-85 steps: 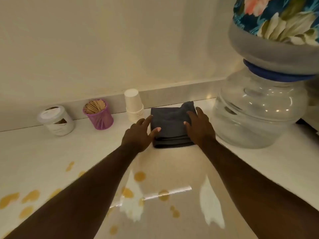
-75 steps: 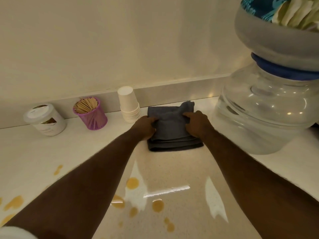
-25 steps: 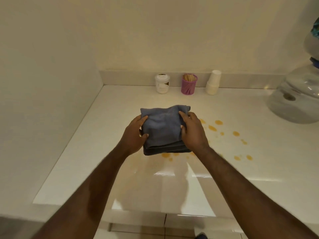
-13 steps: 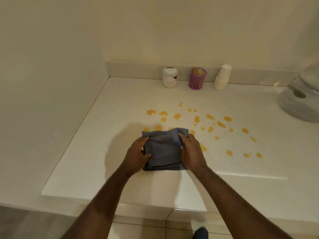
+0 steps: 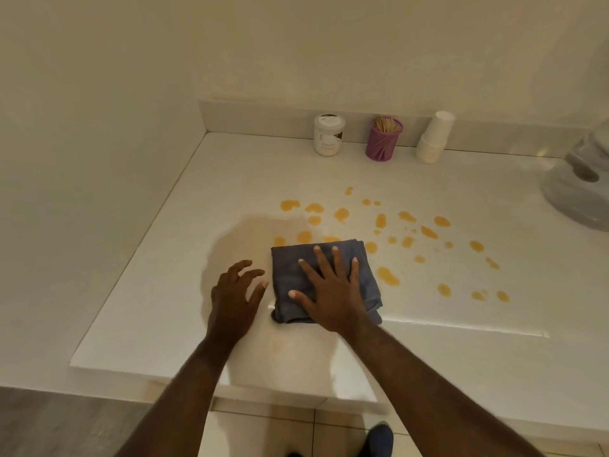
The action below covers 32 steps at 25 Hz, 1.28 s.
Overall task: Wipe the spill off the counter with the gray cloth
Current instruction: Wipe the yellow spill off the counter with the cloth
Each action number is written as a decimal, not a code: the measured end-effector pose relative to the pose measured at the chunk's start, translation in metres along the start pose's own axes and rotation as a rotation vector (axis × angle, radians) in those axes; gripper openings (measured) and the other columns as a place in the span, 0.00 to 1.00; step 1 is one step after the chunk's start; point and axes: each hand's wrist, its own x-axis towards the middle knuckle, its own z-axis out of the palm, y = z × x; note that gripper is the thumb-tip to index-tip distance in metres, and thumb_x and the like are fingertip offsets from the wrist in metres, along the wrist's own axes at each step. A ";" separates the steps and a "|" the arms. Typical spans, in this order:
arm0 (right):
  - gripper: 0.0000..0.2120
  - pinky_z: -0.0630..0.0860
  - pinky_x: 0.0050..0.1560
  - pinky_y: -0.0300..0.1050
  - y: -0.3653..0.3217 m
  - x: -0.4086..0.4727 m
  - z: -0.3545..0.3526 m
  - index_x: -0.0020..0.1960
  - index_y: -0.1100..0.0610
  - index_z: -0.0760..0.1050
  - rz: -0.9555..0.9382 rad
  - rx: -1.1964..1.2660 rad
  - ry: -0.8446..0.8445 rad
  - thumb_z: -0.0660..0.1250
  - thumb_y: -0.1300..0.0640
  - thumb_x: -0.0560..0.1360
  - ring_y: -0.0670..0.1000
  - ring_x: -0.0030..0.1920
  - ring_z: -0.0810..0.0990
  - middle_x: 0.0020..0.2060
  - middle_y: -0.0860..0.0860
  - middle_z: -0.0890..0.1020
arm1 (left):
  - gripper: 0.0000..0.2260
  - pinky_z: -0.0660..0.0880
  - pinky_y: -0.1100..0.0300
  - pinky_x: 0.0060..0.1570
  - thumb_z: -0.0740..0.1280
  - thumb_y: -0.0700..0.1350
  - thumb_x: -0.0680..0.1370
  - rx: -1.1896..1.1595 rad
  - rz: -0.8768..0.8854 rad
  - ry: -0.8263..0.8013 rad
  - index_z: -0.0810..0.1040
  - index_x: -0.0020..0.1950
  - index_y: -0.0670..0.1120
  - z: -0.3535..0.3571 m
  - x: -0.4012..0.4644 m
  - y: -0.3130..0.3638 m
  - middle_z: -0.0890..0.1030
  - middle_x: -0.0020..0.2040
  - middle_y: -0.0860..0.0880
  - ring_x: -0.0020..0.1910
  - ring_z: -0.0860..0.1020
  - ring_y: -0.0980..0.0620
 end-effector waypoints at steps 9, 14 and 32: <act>0.40 0.33 0.70 0.73 0.036 0.007 0.012 0.77 0.36 0.41 0.173 -0.038 -0.041 0.38 0.22 0.68 0.59 0.78 0.37 0.80 0.48 0.43 | 0.22 0.57 0.43 0.72 0.57 0.55 0.79 0.238 0.108 -0.114 0.69 0.71 0.47 -0.001 0.033 -0.024 0.70 0.73 0.44 0.73 0.65 0.43; 0.40 0.32 0.68 0.75 -0.012 0.022 0.024 0.77 0.36 0.41 0.133 -0.041 -0.090 0.36 0.22 0.68 0.61 0.78 0.37 0.80 0.49 0.43 | 0.25 0.47 0.48 0.74 0.54 0.56 0.80 0.221 0.095 -0.160 0.61 0.76 0.49 0.003 0.041 -0.029 0.61 0.78 0.46 0.77 0.55 0.47; 0.32 0.40 0.66 0.80 -0.013 0.104 0.008 0.77 0.36 0.45 0.111 -0.086 -0.121 0.44 0.29 0.75 0.60 0.78 0.38 0.80 0.48 0.44 | 0.28 0.45 0.52 0.75 0.49 0.59 0.80 0.139 0.024 -0.133 0.54 0.78 0.49 0.009 0.044 -0.033 0.54 0.79 0.49 0.78 0.49 0.51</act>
